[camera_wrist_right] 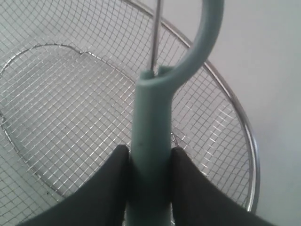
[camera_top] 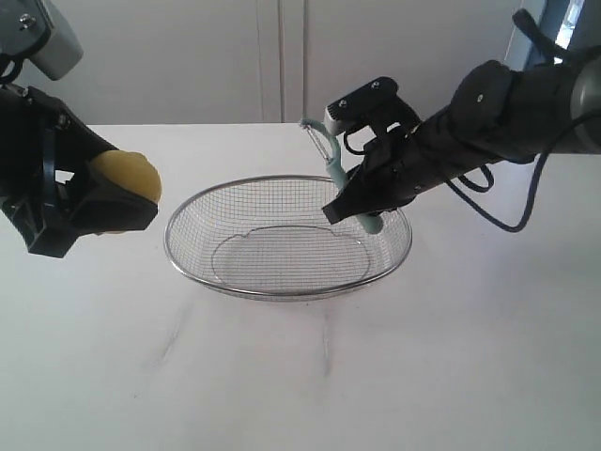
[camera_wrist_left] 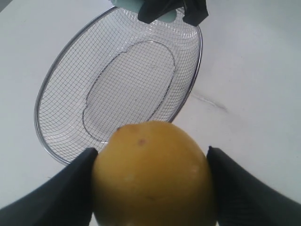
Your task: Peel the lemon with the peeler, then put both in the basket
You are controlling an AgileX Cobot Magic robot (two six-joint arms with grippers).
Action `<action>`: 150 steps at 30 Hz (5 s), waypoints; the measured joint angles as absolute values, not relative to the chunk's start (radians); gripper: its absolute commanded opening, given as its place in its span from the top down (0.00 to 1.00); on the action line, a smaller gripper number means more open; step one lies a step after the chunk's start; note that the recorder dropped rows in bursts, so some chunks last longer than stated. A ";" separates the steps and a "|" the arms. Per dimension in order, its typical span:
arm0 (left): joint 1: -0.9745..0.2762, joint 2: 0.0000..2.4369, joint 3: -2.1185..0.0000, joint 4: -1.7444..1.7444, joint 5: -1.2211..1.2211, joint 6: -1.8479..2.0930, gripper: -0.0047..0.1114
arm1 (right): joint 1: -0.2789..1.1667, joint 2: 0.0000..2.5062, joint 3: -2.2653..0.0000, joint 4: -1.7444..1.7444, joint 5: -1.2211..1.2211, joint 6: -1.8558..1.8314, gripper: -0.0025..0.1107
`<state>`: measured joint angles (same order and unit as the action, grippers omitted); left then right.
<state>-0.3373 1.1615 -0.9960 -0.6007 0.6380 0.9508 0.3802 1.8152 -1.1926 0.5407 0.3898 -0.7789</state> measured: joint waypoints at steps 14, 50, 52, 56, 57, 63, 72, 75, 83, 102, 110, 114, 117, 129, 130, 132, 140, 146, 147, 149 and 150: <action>-0.337 1.161 -0.996 -0.601 0.638 0.951 0.96 | 0.380 1.958 -1.194 0.543 0.430 -0.889 0.98; -0.337 1.161 -0.996 -0.603 0.617 0.951 0.96 | 0.380 1.541 -1.276 0.529 1.008 -0.787 0.67; -0.337 1.161 -0.996 -0.603 0.617 0.951 0.96 | 0.380 1.519 -1.276 0.507 1.100 -0.773 0.73; -0.337 1.161 -0.996 -0.603 0.621 0.951 0.96 | 0.380 1.483 -1.274 0.445 1.186 -0.666 0.89; -0.337 1.161 -0.996 -0.603 0.623 0.951 0.96 | 0.380 1.474 -1.270 0.424 1.191 -0.639 0.93; -0.337 1.161 -0.996 -0.605 0.641 0.951 0.96 | 0.380 1.458 -1.197 0.347 1.066 -0.564 0.98; -0.337 1.181 -0.996 -0.640 0.637 0.951 0.96 | 0.380 1.460 -1.176 0.399 1.030 -0.542 0.98; -0.337 1.248 -1.002 -0.723 0.598 0.951 0.96 | 0.380 1.460 -1.176 0.463 1.030 -0.542 0.98; -0.391 1.520 -1.192 -0.761 0.509 0.951 0.96 | 0.380 1.460 -1.176 0.472 1.030 -0.542 0.98; -0.454 1.904 -1.267 -0.833 0.266 0.951 0.96 | 0.380 1.460 -1.176 0.473 1.008 -0.541 0.98; -0.454 1.945 -1.273 -0.864 0.268 0.951 0.95 | 0.380 1.460 -1.176 0.473 0.996 -0.541 0.98; -0.454 1.958 -1.273 -0.875 0.270 0.951 0.79 | 0.380 1.460 -1.176 0.473 0.986 -0.541 0.98; -0.454 1.960 -1.273 -0.888 0.270 0.951 0.44 | 0.380 1.460 -1.176 0.473 0.986 -0.541 0.98; -0.454 1.896 -1.277 -0.897 0.276 0.951 0.44 | 0.380 1.460 -1.176 0.473 0.986 -0.541 0.98; -0.454 1.877 -1.277 -0.892 0.281 0.951 0.51 | 0.380 1.460 -1.176 0.473 0.986 -0.541 0.98; -0.454 1.790 -1.277 -0.839 0.324 0.951 0.63 | 0.380 1.460 -1.176 0.473 0.986 -0.541 0.98; -0.454 1.603 -1.277 -0.653 0.509 0.869 0.96 | 0.380 1.460 -1.176 0.473 0.986 -0.541 0.98; -0.454 1.570 -1.277 -0.609 0.472 0.797 0.96 | 0.380 1.460 -1.176 0.473 0.986 -0.541 0.98; -0.454 1.570 -1.277 -0.608 0.466 0.797 0.96 | 0.380 1.460 -1.176 0.473 0.986 -0.541 0.98; -0.454 1.570 -1.277 -0.608 0.461 0.795 0.96 | 0.380 1.460 -1.176 0.473 0.983 -0.541 0.98; -0.454 1.570 -1.277 -0.608 0.459 0.795 0.96 | 0.380 1.460 -1.176 0.471 0.980 -0.541 0.98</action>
